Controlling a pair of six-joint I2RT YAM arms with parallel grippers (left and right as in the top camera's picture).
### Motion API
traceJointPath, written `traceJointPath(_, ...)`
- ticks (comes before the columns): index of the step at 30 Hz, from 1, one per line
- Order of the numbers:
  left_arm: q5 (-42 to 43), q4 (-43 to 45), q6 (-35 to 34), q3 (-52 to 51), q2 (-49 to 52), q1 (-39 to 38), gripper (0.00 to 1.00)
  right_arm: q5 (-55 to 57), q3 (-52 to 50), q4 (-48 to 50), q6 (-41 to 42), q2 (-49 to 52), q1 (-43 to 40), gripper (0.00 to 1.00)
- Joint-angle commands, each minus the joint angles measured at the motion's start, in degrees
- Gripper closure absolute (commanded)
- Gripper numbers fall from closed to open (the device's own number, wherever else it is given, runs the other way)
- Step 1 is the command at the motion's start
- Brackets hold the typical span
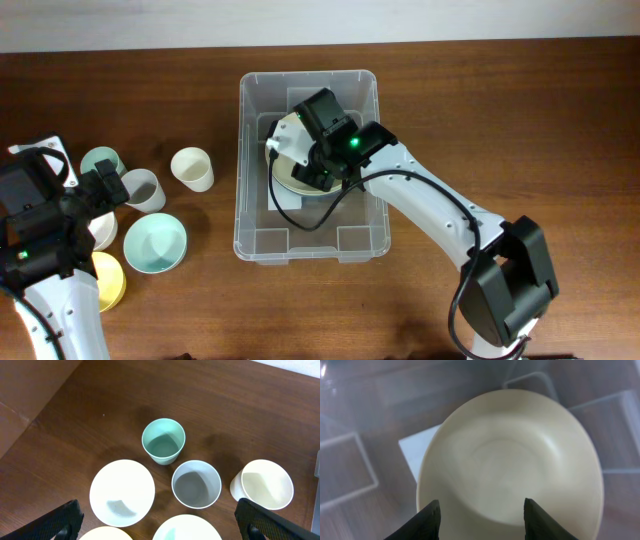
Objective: Pack container
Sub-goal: 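Carry the cream bowl into the container and stack it, then withdraw the right gripper and reach the left gripper to the sage-green cup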
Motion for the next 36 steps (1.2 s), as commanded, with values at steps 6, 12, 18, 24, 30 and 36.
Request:
traceJointPath(6, 8.59, 0.33, 0.33, 0.66, 0.37, 0.11, 0.00, 13.53, 0.37, 0.70, 32.48, -16.74, -13.64, 0.39)
traceJointPath(12, 9.18, 0.28, 3.74, 0.72, 0.42, -5.40, 0.01, 10.73, 0.37, -8.79, 39.54, -21.46, -32.02, 0.45)
traceJointPath(18, 3.30, -3.23, 5.11, 6.49, 5.60, -17.14, 0.01, 10.75, 0.35, -25.42, 47.15, -27.28, -43.82, 0.48)
traceJointPath(24, 3.37, -16.48, 4.90, 24.13, 20.33, -19.12, 0.01, 9.79, -2.62, -38.21, 48.11, -34.58, -51.41, 0.52)
traceJointPath(30, 1.22, -21.66, 5.40, 33.55, 29.14, -19.10, 0.00, 9.75, -14.45, -35.36, 46.77, -42.27, -51.76, 0.49)
traceJointPath(36, -9.51, -20.35, -1.33, 33.66, 29.29, -12.68, 0.01, 9.70, -18.82, -32.87, 46.53, -41.92, -51.74, 0.47)
